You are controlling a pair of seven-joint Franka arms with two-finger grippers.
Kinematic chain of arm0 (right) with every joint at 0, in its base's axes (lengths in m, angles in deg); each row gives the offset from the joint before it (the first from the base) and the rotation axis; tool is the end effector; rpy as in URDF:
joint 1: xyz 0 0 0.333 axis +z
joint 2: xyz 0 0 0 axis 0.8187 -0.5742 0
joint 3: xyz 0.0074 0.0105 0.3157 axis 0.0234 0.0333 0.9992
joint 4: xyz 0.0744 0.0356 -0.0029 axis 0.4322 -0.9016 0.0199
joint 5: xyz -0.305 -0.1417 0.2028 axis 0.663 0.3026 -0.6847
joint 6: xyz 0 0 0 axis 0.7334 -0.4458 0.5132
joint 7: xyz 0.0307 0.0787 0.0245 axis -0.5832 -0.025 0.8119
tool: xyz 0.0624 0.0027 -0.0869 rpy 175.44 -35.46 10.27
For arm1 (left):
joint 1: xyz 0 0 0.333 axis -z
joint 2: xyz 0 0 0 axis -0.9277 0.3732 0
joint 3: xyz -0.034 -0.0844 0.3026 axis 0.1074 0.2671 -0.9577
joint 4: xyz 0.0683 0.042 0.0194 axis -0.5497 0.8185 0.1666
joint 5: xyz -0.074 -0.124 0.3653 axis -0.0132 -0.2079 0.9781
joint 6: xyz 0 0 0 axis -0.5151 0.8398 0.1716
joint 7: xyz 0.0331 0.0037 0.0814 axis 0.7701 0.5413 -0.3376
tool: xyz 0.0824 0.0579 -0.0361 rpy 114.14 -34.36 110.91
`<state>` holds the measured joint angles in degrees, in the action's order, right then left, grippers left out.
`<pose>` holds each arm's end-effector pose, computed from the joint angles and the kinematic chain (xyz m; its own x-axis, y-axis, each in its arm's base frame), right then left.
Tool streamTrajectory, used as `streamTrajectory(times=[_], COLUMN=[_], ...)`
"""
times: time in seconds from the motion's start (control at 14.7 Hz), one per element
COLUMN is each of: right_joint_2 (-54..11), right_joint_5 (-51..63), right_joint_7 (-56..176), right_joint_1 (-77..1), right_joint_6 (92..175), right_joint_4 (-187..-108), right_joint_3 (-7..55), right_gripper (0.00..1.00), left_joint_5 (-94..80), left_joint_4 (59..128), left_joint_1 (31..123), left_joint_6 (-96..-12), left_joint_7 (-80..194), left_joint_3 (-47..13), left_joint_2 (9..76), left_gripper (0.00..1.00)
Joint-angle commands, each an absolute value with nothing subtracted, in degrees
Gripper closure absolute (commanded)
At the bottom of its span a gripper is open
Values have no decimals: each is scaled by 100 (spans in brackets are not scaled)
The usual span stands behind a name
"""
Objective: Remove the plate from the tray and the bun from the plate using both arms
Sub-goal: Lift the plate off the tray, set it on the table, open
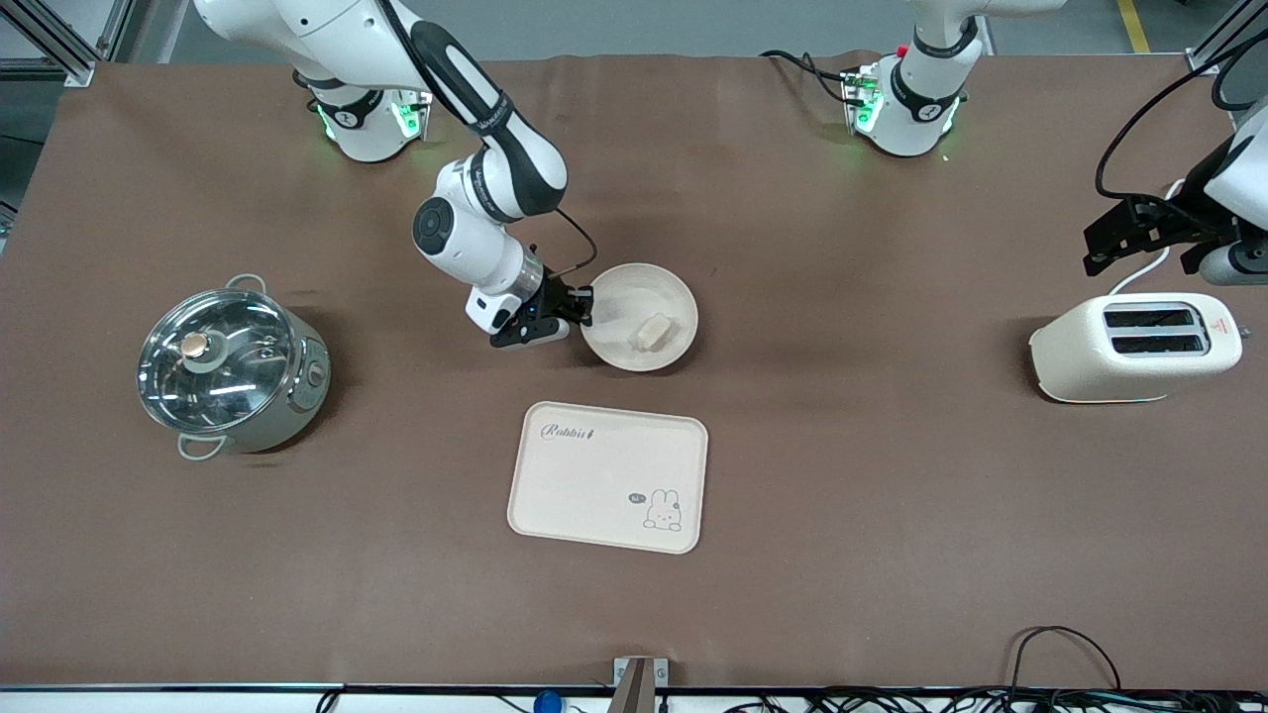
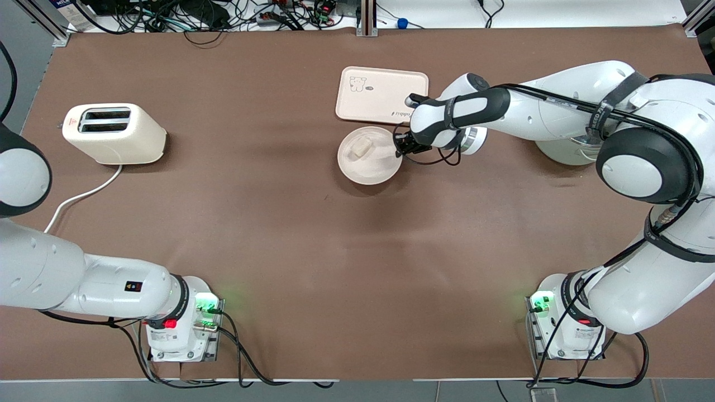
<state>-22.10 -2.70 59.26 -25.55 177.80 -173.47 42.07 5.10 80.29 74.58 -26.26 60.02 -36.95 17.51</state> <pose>0.4434 0.3577 0.2062 0.9991 0.0399 0.0132 0.0416 -0.8987 -0.4365 0.5565 -0.0425 0.6426 0.9992 -0.0215 0.0341 -0.0199 -0.9987 -0.0463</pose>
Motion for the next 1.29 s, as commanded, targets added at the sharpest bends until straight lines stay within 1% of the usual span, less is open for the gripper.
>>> streamTrajectory(times=[0.0, 0.27, 0.34, 0.41, 0.48, 0.54, 0.68, 0.82, 0.95, 1.09, 1.23], right_joint_2=[-2262, -2342, -2342, -2333, -2316, -2290, -2089, -1764, -1578, -1525, -1359], right_joint_5=[-480, -480, -480, -480, -489, -489, -524, -550, -550, -489, -323], right_joint_7=[6158, 6158, 6132, 6123, 6114, 6105, 6105, 6079, 6009, 6008, 6017], right_joint_1=[-2587, -2578, -2604, -2639, -2674, -2675, -2692, -2780, -2859, -3017, -3210], right_joint_6=[18110, 18172, 18146, 18111, 18111, 18094, 17867, 17550, 17470, 17408, 17059], right_joint_4=[-17528, -17528, -17520, -17502, -17502, -17493, -17467, -17362, -17239, -17116, -17010], right_joint_3=[4273, 4273, 4273, 4273, 4290, 4291, 4291, 4273, 4238, 4203, 4028], right_gripper=[100, 99, 88, 56, 35, 24, 11, 5, 5, 3, 1], left_joint_5=[551, 551, 551, 551, 551, 551, 542, 542, 533, 525, 307], left_joint_4=[7903, 7903, 7894, 7903, 7903, 7903, 7903, 7921, 7929, 7921, 7947], left_joint_1=[7450, 7450, 7450, 7450, 7450, 7450, 7450, 7467, 7511, 7695, 7889], left_joint_6=[-2500, -2500, -2500, -2500, -2500, -2500, -2500, -2500, -2482, -2255, -2245], left_joint_7=[6024, 6024, 6024, 6024, 6024, 6015, 6006, 5997, 5936, 5901, 5552], left_joint_3=[-3686, -3685, -3685, -3685, -3685, -3685, -3694, -3685, -3685, -3624, -3458], left_joint_2=[1796, 1796, 1796, 1796, 1796, 1787, 1796, 1796, 1796, 1796, 1822], left_gripper=[0, 0, 0, 0, 0, 0, 0, 0, 0, 0, 0])
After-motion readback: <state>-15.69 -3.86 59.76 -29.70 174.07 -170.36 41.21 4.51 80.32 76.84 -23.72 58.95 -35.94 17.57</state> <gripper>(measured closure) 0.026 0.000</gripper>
